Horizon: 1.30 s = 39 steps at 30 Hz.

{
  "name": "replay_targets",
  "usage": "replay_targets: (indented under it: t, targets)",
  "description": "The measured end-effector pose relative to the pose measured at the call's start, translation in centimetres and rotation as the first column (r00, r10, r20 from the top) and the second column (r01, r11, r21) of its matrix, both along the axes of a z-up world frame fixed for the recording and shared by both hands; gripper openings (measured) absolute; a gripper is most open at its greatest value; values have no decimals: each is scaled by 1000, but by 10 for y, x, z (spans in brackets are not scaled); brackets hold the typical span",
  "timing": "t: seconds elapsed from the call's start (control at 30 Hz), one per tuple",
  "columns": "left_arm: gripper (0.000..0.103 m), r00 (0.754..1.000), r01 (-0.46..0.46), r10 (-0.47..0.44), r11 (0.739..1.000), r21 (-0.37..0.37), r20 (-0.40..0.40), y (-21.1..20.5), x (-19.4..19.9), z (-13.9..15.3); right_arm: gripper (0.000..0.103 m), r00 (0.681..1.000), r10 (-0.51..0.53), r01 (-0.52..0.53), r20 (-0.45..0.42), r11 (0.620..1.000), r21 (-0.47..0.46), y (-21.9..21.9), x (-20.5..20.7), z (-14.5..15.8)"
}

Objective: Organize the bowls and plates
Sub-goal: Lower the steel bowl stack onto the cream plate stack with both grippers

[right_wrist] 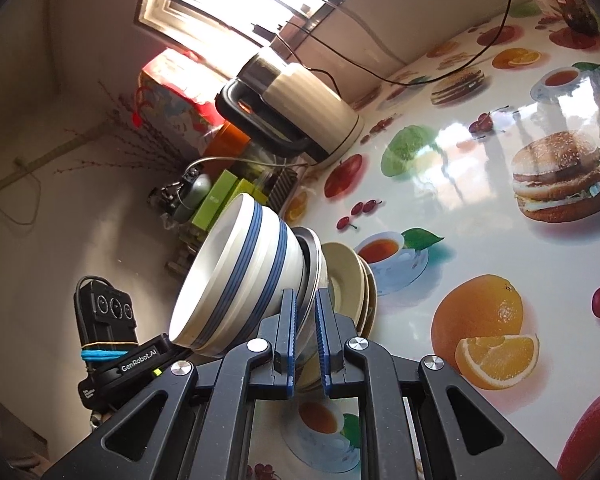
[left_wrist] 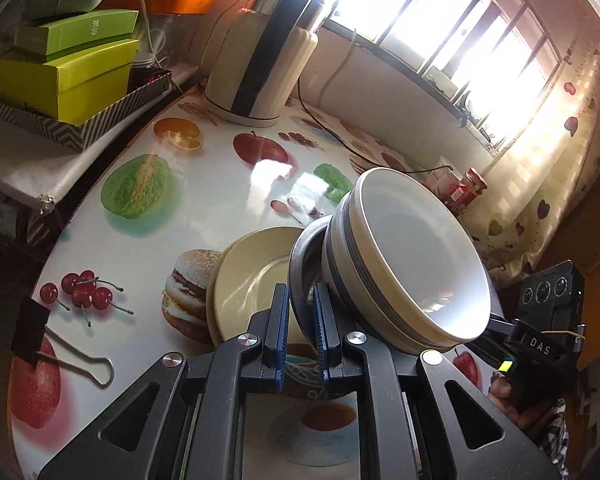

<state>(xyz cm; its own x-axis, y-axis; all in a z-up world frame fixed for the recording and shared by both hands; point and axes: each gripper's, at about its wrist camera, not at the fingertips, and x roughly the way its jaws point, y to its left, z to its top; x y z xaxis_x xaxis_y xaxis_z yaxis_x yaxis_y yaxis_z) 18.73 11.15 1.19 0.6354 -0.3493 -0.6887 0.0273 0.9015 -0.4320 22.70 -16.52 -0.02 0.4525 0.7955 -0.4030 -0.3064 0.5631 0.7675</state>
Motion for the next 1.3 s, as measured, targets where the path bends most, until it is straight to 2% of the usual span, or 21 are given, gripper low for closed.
replay_targets:
  t: [0.87,1.3]
  targets:
    - [12,998,-38,38,999,-1,-47,16,8,-18,11,999,41,-42,-35,999,-29,21,23,-12]
    - [12,999,-34,34,999,2,-42,15,8,-17,12,998,37,-39,-42,999,-37,22,26,-15]
